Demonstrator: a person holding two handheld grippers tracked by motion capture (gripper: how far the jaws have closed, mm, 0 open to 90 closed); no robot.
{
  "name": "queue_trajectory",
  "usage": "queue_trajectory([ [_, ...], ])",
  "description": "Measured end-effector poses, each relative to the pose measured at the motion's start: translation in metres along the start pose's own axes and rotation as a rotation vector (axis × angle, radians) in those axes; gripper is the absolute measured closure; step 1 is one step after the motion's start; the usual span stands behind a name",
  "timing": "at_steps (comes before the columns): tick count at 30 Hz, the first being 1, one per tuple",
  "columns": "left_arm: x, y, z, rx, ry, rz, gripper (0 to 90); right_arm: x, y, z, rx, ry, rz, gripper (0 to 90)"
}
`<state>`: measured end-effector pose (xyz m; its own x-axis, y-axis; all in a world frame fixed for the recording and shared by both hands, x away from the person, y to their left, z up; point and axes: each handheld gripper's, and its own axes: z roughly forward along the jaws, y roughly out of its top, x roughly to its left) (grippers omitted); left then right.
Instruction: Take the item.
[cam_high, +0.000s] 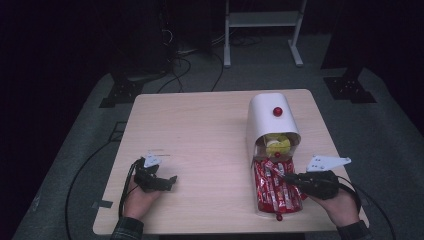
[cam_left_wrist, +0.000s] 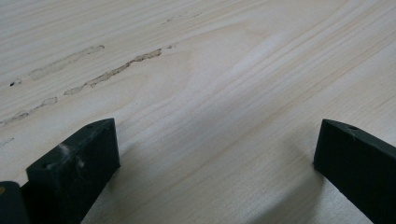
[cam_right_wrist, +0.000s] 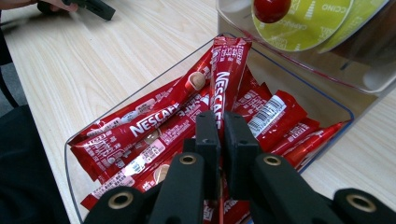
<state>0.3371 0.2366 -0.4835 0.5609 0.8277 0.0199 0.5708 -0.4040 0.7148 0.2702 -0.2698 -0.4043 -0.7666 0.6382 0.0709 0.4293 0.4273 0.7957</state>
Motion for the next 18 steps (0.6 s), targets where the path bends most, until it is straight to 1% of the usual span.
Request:
queue_trajectory([
  [5, 0.000, 0.000, 0.000, 0.000, 0.000, 0.000, 0.0, -0.001, -0.002, -0.003, 0.002, -0.006, 0.002, 84.9],
  [7, 0.000, 0.000, 0.000, 0.000, 0.000, 0.000, 0.0, -0.002, -0.005, -0.005, -0.001, -0.010, 0.012, 84.9],
  [18, 0.000, 0.000, 0.000, 0.000, 0.000, 0.000, 0.0, -0.007, -0.016, -0.020, -0.014, -0.034, 0.034, 84.9],
])
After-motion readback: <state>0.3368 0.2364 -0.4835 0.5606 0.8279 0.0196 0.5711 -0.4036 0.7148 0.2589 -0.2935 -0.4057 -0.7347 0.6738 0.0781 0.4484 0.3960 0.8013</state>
